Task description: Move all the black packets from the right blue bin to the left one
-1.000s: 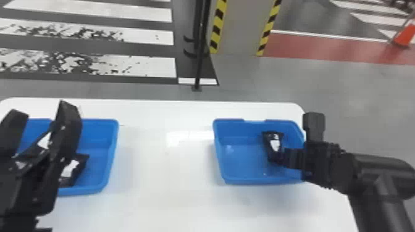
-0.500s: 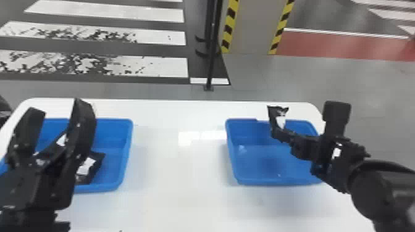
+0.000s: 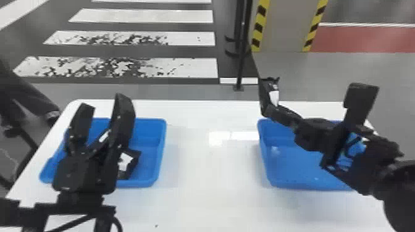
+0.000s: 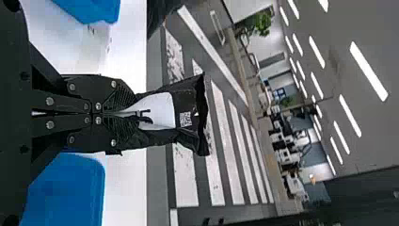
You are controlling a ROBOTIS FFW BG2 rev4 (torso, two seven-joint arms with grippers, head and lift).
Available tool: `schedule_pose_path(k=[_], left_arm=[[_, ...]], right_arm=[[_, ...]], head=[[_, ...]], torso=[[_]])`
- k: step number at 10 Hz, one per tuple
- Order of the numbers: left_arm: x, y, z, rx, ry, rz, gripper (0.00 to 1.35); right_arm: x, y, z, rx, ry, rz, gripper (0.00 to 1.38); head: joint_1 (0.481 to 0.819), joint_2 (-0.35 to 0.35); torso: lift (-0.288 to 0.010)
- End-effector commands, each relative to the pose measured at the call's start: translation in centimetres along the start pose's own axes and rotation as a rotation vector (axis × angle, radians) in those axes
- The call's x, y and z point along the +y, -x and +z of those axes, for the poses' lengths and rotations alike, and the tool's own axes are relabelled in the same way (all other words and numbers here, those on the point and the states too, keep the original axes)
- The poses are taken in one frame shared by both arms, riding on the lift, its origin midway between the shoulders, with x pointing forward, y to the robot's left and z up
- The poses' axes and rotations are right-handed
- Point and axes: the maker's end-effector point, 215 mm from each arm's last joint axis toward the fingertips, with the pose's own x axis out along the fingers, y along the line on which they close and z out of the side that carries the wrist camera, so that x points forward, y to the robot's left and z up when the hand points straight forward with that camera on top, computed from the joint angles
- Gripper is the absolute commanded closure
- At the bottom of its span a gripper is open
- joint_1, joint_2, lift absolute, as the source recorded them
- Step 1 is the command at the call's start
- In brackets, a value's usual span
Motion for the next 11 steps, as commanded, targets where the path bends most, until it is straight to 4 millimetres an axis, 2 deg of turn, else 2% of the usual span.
schedule_pose_path(k=[1, 4, 5, 6, 7, 9, 11], left_arm=[[-1.5, -1.1, -1.7, 0.051, 0.057, -0.053, 0.2], [-6.0, -2.3, -7.0, 0.239, 0.105, -0.213, 0.2], [-6.3, -2.2, -8.0, 0.273, 0.102, -0.227, 0.2], [-5.8, -2.4, -7.8, 0.269, 0.06, -0.223, 0.2], [-4.9, -2.5, -7.3, 0.257, 0.003, -0.21, 0.2], [-4.3, -2.6, -7.1, 0.25, -0.018, -0.199, 0.2], [-4.1, -2.5, -7.2, 0.255, -0.046, -0.198, 0.2]], right_arm=[[5.1, -0.7, -0.4, 0.001, -0.015, 0.113, 1.19], [13.2, -1.1, -1.5, 0.024, -0.024, 0.29, 1.19], [15.7, -1.0, -2.4, 0.042, -0.038, 0.343, 1.19], [18.1, -0.7, -2.9, 0.053, -0.046, 0.393, 1.19], [19.7, -0.3, -2.8, 0.053, -0.055, 0.427, 1.19], [20.7, -0.1, -3.3, 0.066, -0.061, 0.45, 1.19], [22.4, 0.1, -3.2, 0.072, -0.062, 0.491, 1.19]], head=[[0.688, 0.049], [0.682, 0.084], [0.688, 0.087], [0.693, 0.091], [0.695, 0.115], [0.695, 0.174], [0.695, 0.191]], torso=[[-0.14], [-0.14], [-0.14], [-0.14], [-0.14], [-0.14], [-0.14]])
